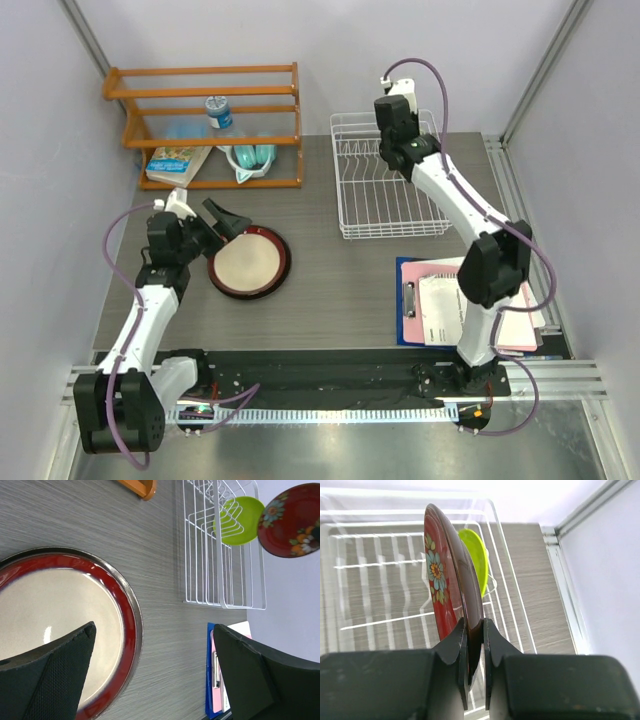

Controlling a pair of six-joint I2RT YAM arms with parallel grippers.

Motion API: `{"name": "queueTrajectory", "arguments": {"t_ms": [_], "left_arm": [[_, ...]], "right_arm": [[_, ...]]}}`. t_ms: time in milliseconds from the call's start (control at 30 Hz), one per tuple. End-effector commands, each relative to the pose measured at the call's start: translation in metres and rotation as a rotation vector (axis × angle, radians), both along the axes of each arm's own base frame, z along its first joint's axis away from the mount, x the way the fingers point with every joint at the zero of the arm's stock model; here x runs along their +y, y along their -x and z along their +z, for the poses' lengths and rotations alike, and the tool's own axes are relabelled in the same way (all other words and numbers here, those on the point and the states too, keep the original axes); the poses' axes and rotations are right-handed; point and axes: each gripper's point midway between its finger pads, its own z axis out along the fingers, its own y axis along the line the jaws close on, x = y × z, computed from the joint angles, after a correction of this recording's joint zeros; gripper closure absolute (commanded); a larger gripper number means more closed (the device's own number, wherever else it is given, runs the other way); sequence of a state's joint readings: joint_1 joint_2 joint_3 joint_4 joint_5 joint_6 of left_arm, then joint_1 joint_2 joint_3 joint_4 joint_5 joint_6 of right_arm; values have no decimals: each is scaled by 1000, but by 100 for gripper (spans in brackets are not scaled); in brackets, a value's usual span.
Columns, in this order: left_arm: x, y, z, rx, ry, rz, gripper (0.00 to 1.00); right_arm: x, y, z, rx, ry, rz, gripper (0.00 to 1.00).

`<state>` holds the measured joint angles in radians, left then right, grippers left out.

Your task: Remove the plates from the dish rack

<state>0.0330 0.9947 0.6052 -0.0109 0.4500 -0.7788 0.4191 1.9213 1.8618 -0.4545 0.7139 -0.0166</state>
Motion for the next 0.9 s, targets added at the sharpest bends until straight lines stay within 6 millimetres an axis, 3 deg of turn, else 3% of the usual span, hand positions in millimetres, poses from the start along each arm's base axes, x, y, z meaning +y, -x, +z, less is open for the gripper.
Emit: {"name": "queueTrajectory", "arguments": {"t_ms": [0, 100, 333, 400, 433, 467, 600, 667, 867], "left_arm": [[-8, -3, 8, -49, 19, -45, 1], [-12, -4, 8, -54, 42, -59, 0], [-29, -2, 31, -148, 114, -133, 1], [-43, 3, 36, -160, 130, -176, 0], [-49, 5, 38, -171, 135, -197, 1], [-52, 6, 39, -173, 139, -204, 0], [-66, 8, 37, -162, 161, -230, 1], [-75, 10, 39, -166, 179, -246, 3], [-95, 17, 32, -156, 178, -283, 3]], "right_arm": [[38, 45, 99, -247, -154, 75, 99], [62, 71, 90, -226, -278, 166, 99], [103, 157, 69, -138, -621, 423, 99], [124, 174, 72, -129, -752, 521, 99], [130, 183, 58, -95, -781, 547, 99], [135, 190, 62, -97, -817, 576, 99], [166, 205, 53, -56, -945, 670, 99], [181, 211, 39, -4, -977, 703, 99], [213, 215, 27, 39, -1069, 764, 99]]}}
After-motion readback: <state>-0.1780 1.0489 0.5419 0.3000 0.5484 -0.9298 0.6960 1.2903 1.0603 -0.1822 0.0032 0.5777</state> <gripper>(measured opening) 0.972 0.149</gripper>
